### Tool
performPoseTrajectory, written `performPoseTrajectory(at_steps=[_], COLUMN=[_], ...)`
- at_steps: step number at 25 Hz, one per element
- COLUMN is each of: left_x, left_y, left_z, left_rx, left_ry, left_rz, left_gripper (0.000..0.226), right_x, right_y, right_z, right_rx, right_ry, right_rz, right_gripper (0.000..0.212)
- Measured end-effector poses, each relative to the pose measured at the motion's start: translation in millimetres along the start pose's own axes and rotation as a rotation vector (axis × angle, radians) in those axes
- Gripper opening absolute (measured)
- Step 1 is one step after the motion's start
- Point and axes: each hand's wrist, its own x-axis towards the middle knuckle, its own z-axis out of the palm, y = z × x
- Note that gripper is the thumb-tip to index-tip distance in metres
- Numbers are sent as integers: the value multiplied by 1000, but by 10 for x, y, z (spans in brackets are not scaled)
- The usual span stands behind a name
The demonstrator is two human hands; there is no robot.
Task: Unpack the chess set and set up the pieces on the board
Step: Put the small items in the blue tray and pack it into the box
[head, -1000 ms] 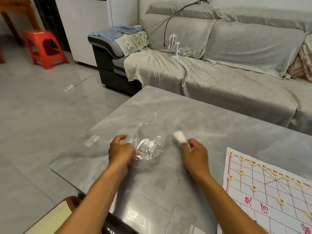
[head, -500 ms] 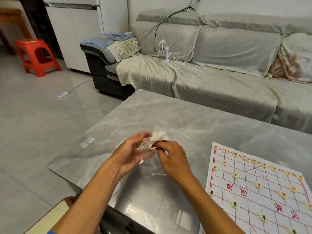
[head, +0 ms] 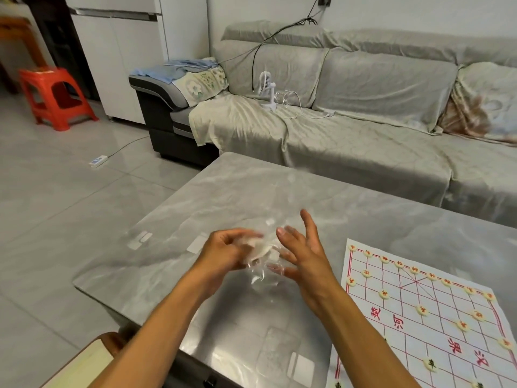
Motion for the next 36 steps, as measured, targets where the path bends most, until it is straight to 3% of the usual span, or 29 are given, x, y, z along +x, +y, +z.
performPoseTrajectory(at_steps=[2, 3, 6, 8, 10, 11, 12, 14, 16, 17, 22, 24, 26, 28, 31, 34, 36], left_x=[11, 28, -15, -90, -229, -290, -344, -470, -656, -796, -1826, -2208, -2485, -2629, -2583, -2397, -2325], left_y=[-71, -71, 66, 145, 248, 282, 305, 358, 407, 410, 183, -79, -586, -1249, -2045, -2537, -2790], left_z=[97, 120, 97, 35, 6, 9, 30, 85, 45, -18, -660, -938, -1174, -1334, -1412, -1492, -1558], left_rx=[351, 349, -11, -209, -99, 33, 170, 258, 122, 56, 124, 272, 555, 905, 1219, 1302, 1244], left_ry=[67, 95, 81, -124, -250, -247, -182, 58, 297, 407, 828, 958, 1055, 976, 660, 553, 554], left_rz=[122, 139, 118, 113, 157, 209, 278, 382, 384, 378, 409, 446, 377, 282, 140, -88, -255], left_gripper=[35, 35, 35, 60, 73, 69, 59, 31, 17, 16, 20, 17, 22, 31, 41, 47, 38], right_x=[22, 33, 7, -34, -97, -156, -219, -394, -570, -653, -1179, -1349, -1443, -1501, -1552, -1561, -1546], right_y=[-52, -44, -35, -66, -149, -192, -222, -325, -419, -435, -95, 239, 628, 921, 1045, 1051, 1064], right_z=[83, 121, 188, 210, 239, 270, 290, 356, 395, 456, 1323, 1633, 1778, 1770, 1720, 1704, 1714], right_rx=[-53, -138, -279, -257, -358, -414, -430, -128, 203, 251, -140, -339, -598, -903, -1185, -1210, -1241], right_ry=[-32, -20, 45, 65, 11, -30, -51, -43, -27, -61, -458, -570, -633, -656, -695, -732, -727], right_rz=[-82, -131, -242, -247, -252, -253, -251, -135, -18, -8, -4, -8, -46, -65, -201, -259, -270], right_gripper=[56, 43, 11, 14, 19, 21, 20, 14, 23, 27, 26, 25, 31, 38, 40, 36, 34])
